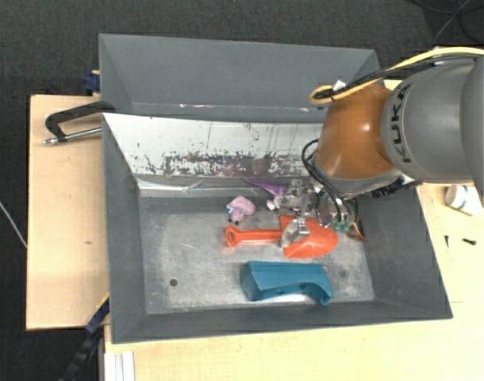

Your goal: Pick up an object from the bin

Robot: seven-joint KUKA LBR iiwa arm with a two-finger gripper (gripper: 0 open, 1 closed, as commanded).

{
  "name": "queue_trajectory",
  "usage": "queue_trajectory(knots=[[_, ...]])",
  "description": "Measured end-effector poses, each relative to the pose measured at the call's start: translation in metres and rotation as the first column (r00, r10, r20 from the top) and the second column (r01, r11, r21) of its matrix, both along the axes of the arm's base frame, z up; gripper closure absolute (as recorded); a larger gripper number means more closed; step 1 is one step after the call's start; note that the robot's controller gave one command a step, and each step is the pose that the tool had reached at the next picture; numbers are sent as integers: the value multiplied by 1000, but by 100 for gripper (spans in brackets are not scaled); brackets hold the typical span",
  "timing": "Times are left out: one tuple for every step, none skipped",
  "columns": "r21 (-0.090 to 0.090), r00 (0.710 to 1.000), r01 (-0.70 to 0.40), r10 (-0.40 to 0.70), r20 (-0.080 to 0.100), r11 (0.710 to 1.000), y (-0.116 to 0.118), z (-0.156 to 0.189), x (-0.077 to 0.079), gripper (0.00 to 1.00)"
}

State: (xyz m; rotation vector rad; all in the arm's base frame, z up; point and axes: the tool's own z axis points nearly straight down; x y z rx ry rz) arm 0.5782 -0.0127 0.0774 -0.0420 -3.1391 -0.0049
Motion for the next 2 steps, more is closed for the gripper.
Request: queue_trajectory(knots=[[0,1000,0,0,0,1000,0,0,0,100],[-1,1000,2,-2,0,1000,-9,37,-3,100]])
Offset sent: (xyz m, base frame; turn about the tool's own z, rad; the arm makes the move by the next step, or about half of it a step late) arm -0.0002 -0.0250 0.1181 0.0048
